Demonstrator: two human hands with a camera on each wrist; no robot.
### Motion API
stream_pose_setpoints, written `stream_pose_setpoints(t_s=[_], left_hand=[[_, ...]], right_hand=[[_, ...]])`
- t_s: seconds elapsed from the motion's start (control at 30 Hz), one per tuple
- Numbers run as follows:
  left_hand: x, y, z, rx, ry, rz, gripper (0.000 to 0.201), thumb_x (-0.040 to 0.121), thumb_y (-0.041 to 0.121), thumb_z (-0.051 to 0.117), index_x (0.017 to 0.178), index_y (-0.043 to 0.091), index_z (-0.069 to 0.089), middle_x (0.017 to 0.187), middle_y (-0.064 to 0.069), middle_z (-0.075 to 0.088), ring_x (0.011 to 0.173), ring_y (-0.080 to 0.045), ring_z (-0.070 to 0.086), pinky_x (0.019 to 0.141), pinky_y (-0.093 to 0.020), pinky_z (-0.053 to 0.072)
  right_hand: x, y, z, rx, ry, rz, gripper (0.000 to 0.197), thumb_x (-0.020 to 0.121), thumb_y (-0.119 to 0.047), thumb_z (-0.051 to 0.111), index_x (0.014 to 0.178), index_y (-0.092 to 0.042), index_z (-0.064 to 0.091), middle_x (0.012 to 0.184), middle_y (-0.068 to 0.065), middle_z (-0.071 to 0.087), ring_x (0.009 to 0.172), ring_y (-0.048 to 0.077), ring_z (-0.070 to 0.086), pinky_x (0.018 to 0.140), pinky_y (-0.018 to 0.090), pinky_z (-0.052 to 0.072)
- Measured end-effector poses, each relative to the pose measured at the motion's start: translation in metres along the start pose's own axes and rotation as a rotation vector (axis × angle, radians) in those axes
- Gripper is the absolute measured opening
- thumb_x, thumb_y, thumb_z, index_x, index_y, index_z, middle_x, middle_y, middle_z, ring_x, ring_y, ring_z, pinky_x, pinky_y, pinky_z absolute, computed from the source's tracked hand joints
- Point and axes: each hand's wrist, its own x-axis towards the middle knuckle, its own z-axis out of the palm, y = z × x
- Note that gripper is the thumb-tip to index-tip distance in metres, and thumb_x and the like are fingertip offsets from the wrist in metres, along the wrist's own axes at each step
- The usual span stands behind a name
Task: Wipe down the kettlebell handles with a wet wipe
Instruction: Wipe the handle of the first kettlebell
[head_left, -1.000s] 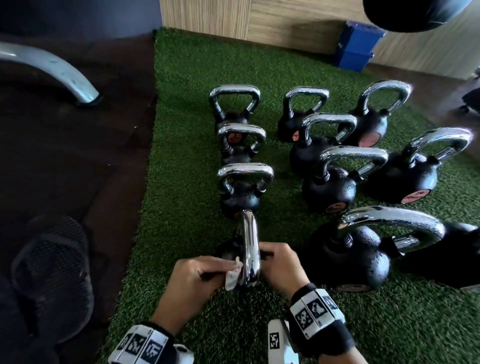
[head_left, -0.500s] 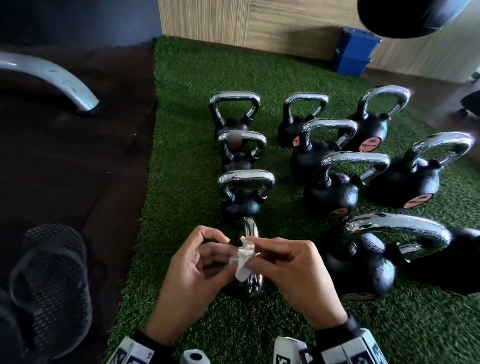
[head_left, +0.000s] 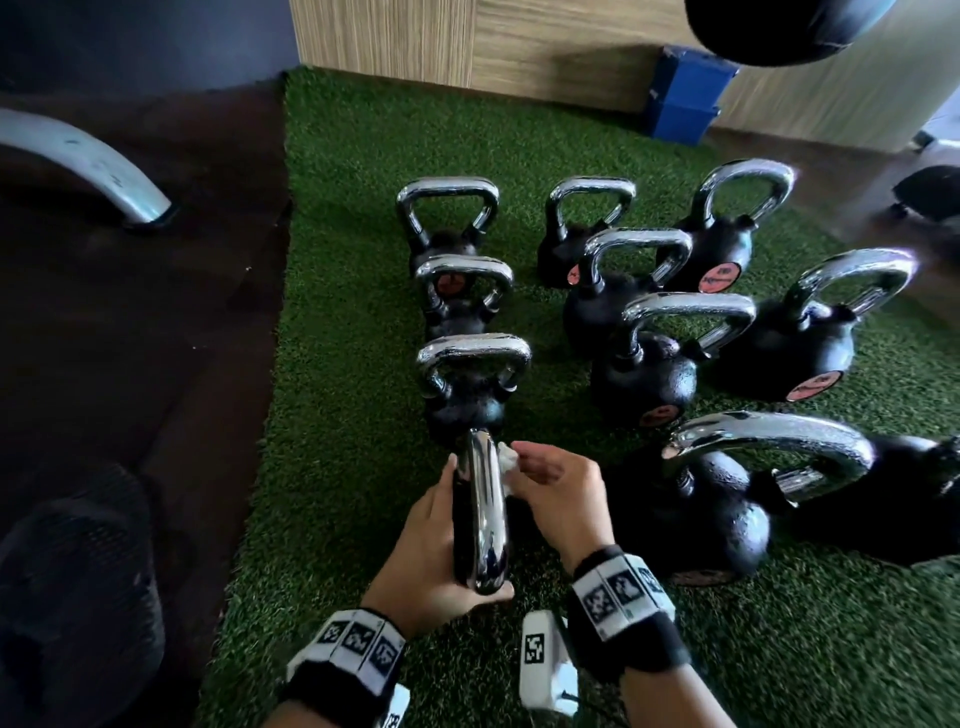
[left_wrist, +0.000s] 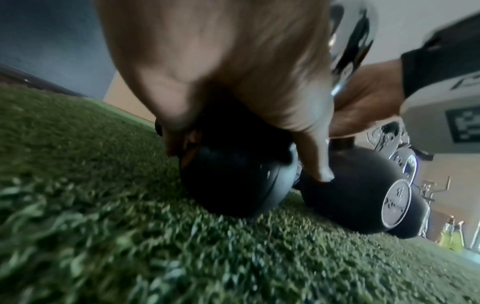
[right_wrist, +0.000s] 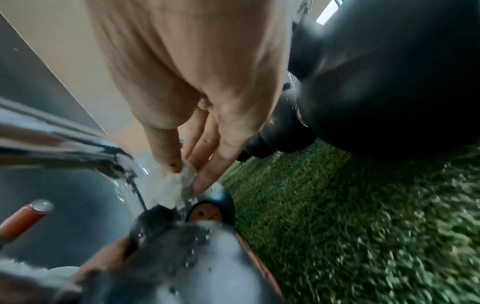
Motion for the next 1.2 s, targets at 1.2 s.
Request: stream_pose_setpoints(t_s=[1.2], left_hand=[[0.014, -0.032, -0.007, -0.437, -0.003, 0.06, 0.109, 0.055, 0.033, 0.097, 0.141, 0.05, 0.032, 0.127, 0.03, 0.053, 0.117, 0.004, 0.059, 0.092, -0.007, 0.046]], right_hand=[[-0.039, -0.035, -0.018, 0.262, -0.362, -0.161, 0.016, 0.075, -0.003, 0.084, 0.09, -0.004, 0.078, 0.087, 0.013, 0.078, 0.081, 0.032, 0.075, 0.08, 0.041, 0.062]])
